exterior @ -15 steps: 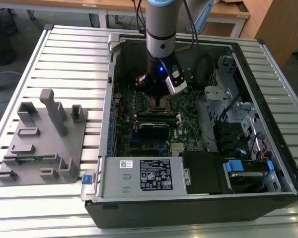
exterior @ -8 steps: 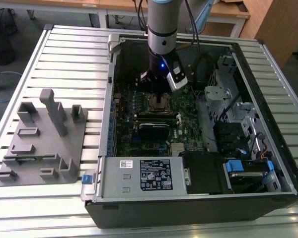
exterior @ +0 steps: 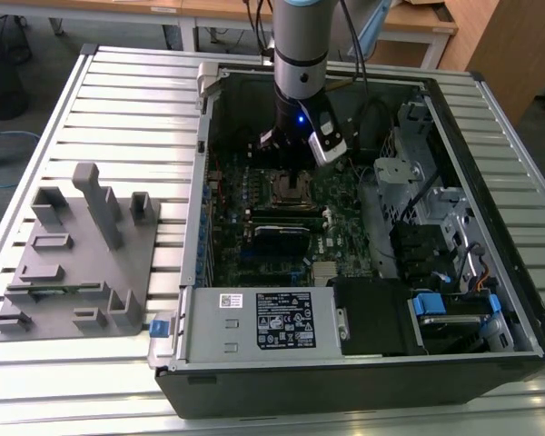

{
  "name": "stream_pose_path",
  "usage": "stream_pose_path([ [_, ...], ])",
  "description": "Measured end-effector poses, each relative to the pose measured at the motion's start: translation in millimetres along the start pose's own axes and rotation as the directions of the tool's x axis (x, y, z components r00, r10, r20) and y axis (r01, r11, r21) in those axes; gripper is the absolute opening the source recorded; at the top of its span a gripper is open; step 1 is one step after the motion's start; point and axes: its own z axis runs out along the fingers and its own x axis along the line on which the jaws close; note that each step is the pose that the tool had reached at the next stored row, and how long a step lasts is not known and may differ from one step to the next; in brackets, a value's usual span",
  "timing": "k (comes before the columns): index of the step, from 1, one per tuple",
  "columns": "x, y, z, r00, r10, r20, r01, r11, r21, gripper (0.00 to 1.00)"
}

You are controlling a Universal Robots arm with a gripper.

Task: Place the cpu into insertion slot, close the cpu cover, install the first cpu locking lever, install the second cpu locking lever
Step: 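Install the second cpu locking lever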

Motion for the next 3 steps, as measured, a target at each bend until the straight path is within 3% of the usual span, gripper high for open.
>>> stream_pose_path([
  [3,0.0,0.1,0.0,1.0,0.0,0.0001,0.0,1.0,-0.0001,0.11],
])
